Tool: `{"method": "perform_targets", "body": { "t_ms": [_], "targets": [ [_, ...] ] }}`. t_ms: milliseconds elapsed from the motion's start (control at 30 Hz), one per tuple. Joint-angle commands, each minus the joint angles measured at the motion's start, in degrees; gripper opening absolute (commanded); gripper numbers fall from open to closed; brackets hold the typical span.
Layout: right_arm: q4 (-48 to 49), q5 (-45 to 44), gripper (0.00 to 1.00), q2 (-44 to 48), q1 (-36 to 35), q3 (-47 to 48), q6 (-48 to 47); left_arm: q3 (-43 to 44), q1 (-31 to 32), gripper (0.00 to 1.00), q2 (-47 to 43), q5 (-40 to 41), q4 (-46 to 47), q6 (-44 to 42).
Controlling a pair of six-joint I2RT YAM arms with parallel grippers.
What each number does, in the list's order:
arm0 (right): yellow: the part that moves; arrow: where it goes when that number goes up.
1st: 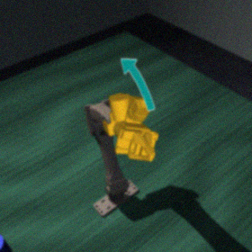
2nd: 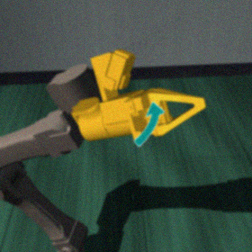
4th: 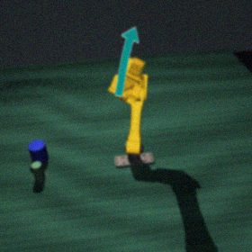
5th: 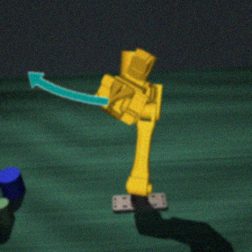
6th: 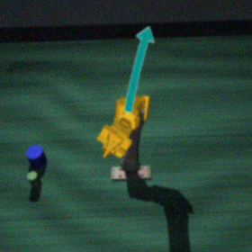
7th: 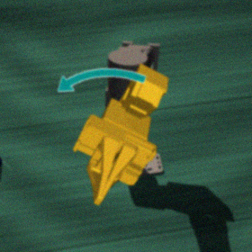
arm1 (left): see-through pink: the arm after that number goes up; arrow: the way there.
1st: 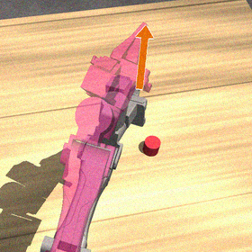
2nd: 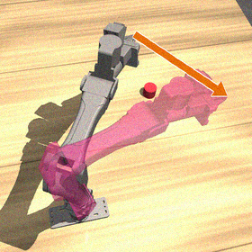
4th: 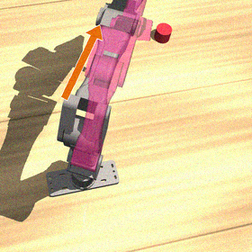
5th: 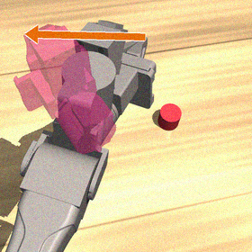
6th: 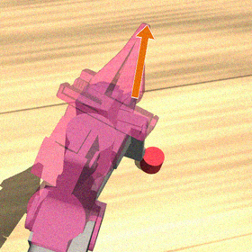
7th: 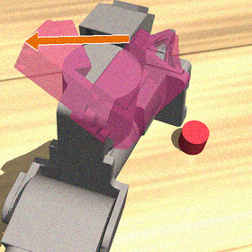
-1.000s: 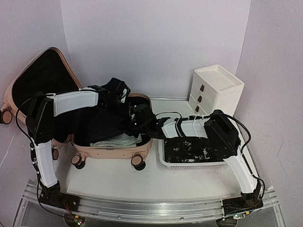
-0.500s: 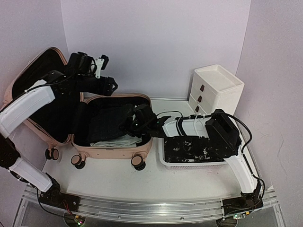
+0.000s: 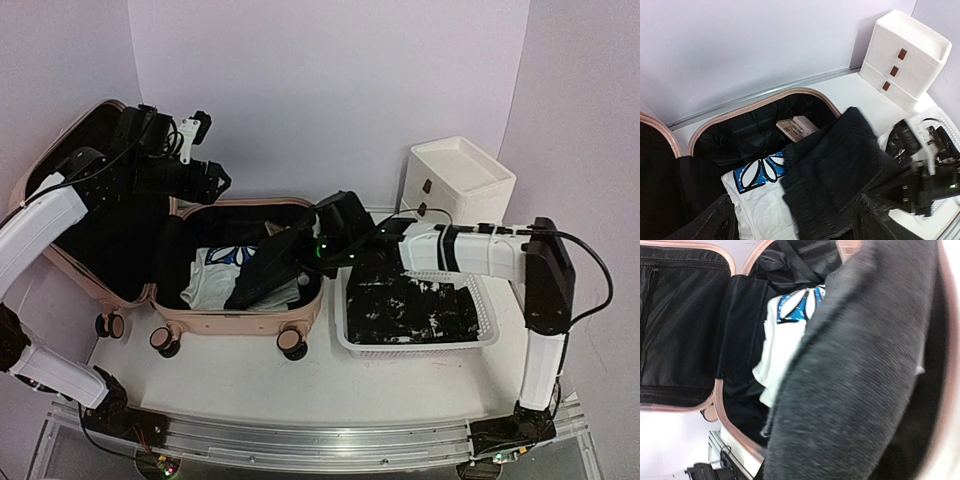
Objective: Open, take out, and arrange the luggage
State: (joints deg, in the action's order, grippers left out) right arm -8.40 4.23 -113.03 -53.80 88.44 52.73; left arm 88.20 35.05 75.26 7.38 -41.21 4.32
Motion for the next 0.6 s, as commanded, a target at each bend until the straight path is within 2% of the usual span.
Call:
{"method": "perform_targets", "body": {
  "t_ms": [0,200,567],
  "targets": [
    [1.63,-2.98,0.00,11.05,-0.03,-5.84,-2.37,-1.77,-0.24,0.81,-1.62,1.45,0.91,-1.29],
    [-5.58,-5.48,0.00,21.51,0.79,-14.29,-5.96,-4.82,-0.21,0.81,-1.78,1.20,3.31,-1.55],
    [-16.53,-2.94,0.00,36.33,5.30,-25.10,-6.43,-9.39,-0.24,0.81,-1.15,0.09,5.73,-1.13]
  ]
}}
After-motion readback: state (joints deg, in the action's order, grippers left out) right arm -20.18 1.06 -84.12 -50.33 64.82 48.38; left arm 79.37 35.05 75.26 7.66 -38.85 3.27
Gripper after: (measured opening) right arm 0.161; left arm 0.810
